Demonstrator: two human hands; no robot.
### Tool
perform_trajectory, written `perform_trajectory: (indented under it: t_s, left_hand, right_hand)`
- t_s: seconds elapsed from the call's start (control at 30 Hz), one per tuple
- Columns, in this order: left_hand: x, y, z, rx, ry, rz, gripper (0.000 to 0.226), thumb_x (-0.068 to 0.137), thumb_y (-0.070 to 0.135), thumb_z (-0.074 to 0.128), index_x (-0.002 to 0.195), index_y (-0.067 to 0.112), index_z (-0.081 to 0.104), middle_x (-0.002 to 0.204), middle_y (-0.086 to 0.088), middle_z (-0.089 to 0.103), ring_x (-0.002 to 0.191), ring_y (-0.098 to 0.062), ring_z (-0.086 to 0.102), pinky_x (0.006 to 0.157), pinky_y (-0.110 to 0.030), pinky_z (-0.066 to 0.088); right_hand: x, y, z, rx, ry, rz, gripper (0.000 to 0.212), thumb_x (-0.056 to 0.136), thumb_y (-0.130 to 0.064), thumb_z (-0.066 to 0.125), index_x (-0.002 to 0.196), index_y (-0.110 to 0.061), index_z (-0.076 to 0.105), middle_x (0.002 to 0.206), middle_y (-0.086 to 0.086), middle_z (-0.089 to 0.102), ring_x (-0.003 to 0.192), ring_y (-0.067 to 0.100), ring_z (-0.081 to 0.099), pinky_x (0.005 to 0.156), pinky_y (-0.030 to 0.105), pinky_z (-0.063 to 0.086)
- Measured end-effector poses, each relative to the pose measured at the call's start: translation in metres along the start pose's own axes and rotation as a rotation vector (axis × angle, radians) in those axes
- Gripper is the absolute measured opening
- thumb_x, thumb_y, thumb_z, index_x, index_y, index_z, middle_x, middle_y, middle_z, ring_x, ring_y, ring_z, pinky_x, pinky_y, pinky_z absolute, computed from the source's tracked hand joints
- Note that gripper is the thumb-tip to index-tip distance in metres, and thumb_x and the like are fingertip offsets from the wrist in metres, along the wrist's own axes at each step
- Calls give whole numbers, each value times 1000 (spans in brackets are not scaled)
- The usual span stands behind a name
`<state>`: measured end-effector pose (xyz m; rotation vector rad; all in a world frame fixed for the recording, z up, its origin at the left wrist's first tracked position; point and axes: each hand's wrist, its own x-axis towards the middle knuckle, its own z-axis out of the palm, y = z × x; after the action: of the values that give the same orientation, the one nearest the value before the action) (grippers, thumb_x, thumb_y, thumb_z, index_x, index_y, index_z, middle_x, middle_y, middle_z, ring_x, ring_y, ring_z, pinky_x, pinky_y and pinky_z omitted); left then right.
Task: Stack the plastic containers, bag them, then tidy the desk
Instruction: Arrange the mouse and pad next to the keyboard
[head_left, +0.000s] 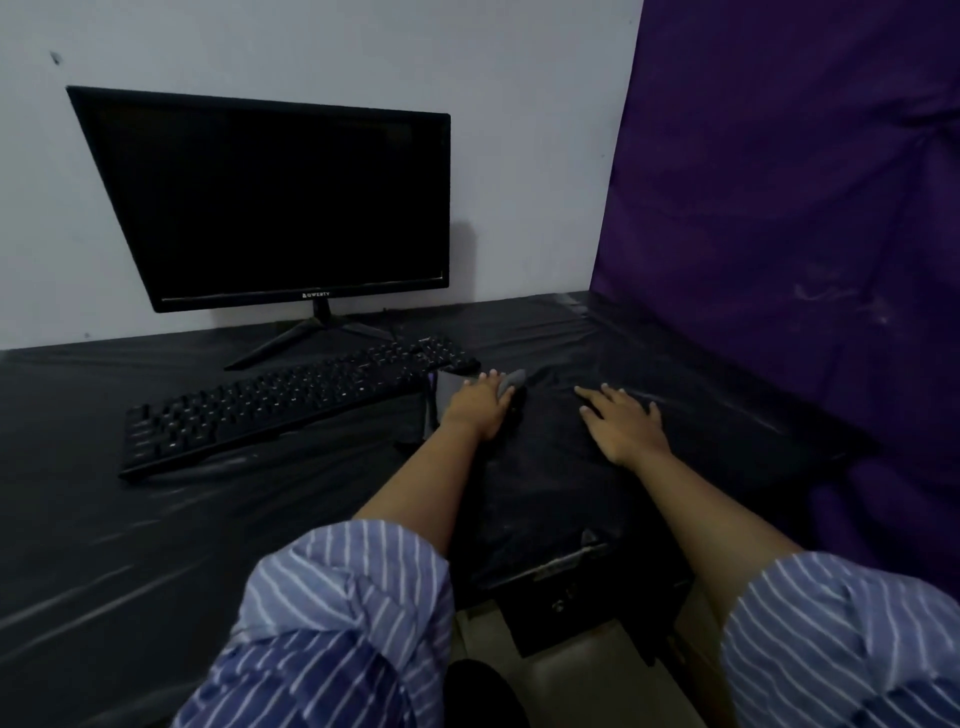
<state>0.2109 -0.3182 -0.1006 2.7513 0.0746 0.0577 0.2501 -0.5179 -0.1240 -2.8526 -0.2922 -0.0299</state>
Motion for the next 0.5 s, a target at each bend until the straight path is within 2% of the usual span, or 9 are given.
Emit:
perform_trajectory:
  t_s: [0.17,0.3,0.5]
  left_hand:
    - [15,8,7,-8,-74,83,55,105,35,25,152,6,17,159,-11,17,147,-23,16,119,-30,8]
    - [14,-6,1,-31,-95,26,56,104,39,26,153,13,17,160,-10,16,145,-31,20,117,-34,17]
    - [-2,-33,-10,-22,-56,-34,56,104,39,26,152,12,19,158,-11,21,142,-30,30,114,-32,22]
  right_hand:
    - [2,1,0,1,12,5,46,102,-46,22,148,-43,27,162,-5,15,149,17,9,118,50,-1]
    - [1,2,-1,29,-4,0,46,103,-47,18,148,-44,28,162,-5,15,149,17,9,119,50,-1]
    - [-3,5,0,54,14,-23,47,102,-49,19,147,-42,32,161,-3,19,149,17,12,120,49,-1]
